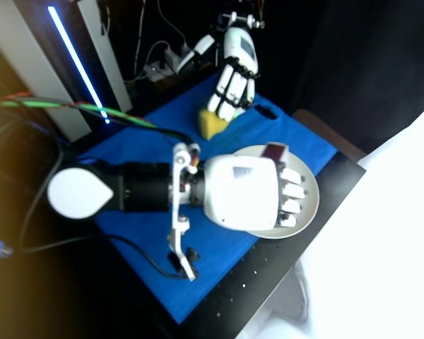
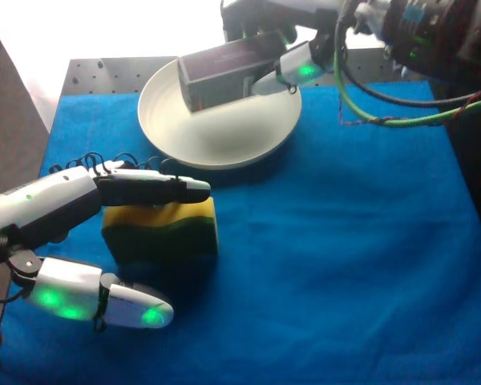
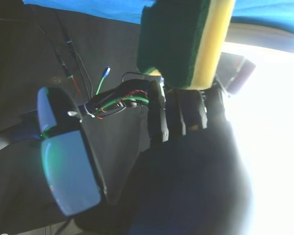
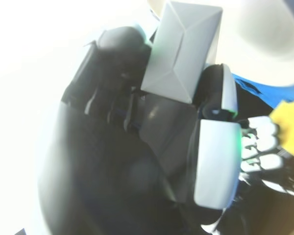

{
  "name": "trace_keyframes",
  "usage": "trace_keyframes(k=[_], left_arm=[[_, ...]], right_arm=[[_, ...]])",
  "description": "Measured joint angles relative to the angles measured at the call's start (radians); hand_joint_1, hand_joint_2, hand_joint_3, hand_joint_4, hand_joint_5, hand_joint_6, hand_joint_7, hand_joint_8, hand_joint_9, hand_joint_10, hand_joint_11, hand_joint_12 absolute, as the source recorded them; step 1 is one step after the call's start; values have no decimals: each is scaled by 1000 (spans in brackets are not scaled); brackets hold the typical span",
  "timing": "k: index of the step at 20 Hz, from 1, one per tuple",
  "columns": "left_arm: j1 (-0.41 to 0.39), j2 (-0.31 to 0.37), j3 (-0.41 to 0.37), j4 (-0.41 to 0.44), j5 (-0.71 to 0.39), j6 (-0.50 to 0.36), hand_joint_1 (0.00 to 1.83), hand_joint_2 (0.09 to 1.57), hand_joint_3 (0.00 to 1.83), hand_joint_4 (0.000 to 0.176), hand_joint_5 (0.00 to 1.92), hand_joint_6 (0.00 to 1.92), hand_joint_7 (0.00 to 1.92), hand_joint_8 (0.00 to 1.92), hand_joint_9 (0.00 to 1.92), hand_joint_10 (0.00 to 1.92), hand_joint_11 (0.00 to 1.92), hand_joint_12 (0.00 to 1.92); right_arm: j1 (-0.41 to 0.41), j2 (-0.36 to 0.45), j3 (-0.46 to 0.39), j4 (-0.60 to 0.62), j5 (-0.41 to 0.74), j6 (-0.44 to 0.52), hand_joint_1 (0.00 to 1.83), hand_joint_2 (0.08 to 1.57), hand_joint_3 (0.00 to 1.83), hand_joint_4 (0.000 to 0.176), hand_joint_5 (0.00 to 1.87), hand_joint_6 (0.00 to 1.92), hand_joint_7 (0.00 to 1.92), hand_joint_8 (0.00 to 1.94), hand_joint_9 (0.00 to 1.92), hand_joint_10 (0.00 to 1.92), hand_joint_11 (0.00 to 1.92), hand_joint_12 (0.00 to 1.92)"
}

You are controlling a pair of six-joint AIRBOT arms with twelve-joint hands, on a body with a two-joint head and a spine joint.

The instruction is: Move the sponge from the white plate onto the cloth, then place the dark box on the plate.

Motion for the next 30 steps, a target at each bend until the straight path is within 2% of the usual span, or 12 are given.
trace_keyframes(k=[1,3,6,10,13,15,16,17,18,20,23,30], left_arm=[[0,0,0,2,0,0,797,794,3,70,477,6,447,7,453,5,2,1374],[0,-2,0,2,-2,-1,787,795,2,52,482,5,455,8,454,5,2,1348],[0,-5,0,2,-8,-3,800,798,2,47,491,4,451,2,434,4,0,1261],[0,-5,0,-12,-20,-3,759,810,1,53,446,1,447,1,446,4,0,1350],[0,-4,0,-64,-55,29,793,812,0,31,241,1,286,1,265,6,0,882],[5,26,-4,-129,-111,93,675,793,0,80,68,0,78,2,87,3,0,500],[5,42,-8,-167,-144,119,605,810,5,70,13,0,15,0,22,0,0,453],[6,57,-8,-217,-196,143,628,796,0,13,2,0,2,0,4,0,0,368],[8,72,-12,-257,-249,162,563,796,0,17,0,0,0,0,0,0,0,357],[25,89,-22,-323,-364,198,542,856,8,91,0,0,0,0,0,0,0,487],[47,97,-52,-343,-459,219,470,941,6,33,0,0,0,0,0,0,0,439],[153,97,-105,-401,-514,221,441,971,1,17,0,0,0,0,0,0,0,547]], right_arm=[[-12,-2,0,-4,-15,2,916,957,0,142,131,9,143,66,194,201,21,849],[-25,-5,0,-11,-36,7,841,929,0,175,36,2,22,6,133,21,0,699],[-24,-1,0,-2,-23,8,781,897,0,176,0,0,0,0,4,6,0,33],[-50,28,-1,16,108,100,759,786,0,176,0,0,0,0,0,0,0,0],[-111,112,-43,152,270,114,691,793,0,176,0,0,0,0,0,0,0,0],[-158,224,-132,274,412,111,787,808,5,176,0,0,0,0,0,0,2,1],[-176,269,-177,309,463,95,892,822,9,165,0,0,0,0,0,0,0,0],[-196,327,-237,355,527,56,848,808,2,174,0,0,0,0,0,0,0,0],[-226,380,-302,404,584,14,828,817,6,176,0,0,0,0,0,0,0,0],[-329,489,-440,508,731,-62,879,812,2,176,11,3,0,0,0,0,0,0],[-484,566,-554,599,877,-92,808,786,0,176,0,0,0,0,0,0,0,0],[-872,596,-728,961,1100,-131,709,831,10,156,0,0,14,6,0,0,0,0]])
